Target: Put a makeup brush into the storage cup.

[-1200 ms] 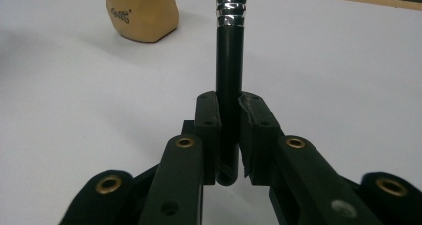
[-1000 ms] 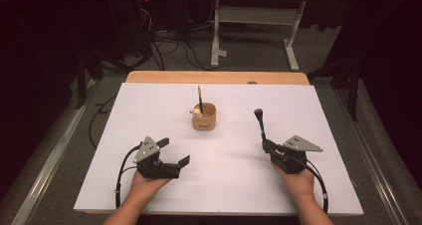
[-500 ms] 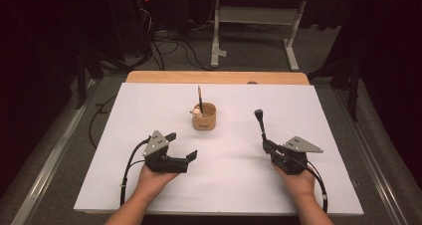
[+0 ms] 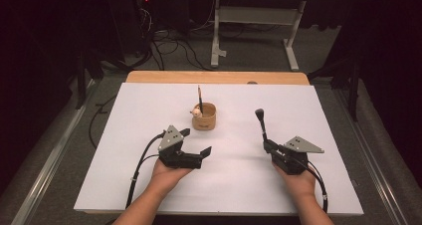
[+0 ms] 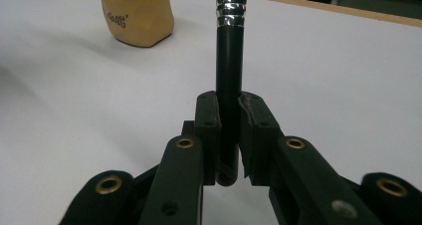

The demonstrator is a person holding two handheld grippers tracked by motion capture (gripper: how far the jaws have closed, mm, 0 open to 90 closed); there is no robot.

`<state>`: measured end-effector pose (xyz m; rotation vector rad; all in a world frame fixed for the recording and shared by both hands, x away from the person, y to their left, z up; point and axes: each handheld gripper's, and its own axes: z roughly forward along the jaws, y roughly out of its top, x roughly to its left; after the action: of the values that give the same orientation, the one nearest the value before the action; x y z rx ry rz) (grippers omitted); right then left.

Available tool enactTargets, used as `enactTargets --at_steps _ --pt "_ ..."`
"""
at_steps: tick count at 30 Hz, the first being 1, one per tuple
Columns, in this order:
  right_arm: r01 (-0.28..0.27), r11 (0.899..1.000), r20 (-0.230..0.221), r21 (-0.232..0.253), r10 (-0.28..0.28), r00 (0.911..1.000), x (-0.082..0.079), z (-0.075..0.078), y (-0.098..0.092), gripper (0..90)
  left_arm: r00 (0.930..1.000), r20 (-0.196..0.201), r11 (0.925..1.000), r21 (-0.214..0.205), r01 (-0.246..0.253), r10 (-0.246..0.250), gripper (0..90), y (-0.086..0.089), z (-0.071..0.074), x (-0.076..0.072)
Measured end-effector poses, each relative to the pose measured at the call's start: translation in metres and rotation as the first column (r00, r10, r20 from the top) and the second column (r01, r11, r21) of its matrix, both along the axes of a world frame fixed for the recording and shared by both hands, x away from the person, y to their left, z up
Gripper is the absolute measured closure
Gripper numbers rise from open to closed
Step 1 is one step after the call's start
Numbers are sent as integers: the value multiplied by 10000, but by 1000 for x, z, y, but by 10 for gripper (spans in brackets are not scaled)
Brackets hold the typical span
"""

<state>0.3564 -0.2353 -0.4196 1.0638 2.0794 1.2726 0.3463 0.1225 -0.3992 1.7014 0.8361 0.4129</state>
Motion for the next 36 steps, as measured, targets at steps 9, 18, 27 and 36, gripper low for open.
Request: enactTargets --at_steps 9,18,27,36 --pt "-118 9999 153 -37 119 9998 -1 1 1 818 9992 -52 9990 -183 403 -404 21 -13 -7 -1" --pt "-292 9996 305 -4 292 9991 -3 4 5 818 9972 -65 9972 -78 746 -747 21 -15 -7 -5" --pt "-601 9982 428 13 600 9973 -5 6 14 818 9958 -102 9957 -193 905 -907 22 -18 -7 -9" --pt "-910 9958 486 -3 909 9947 -8 6 24 818 9950 -144 9948 -268 984 -988 23 -18 -7 -10"
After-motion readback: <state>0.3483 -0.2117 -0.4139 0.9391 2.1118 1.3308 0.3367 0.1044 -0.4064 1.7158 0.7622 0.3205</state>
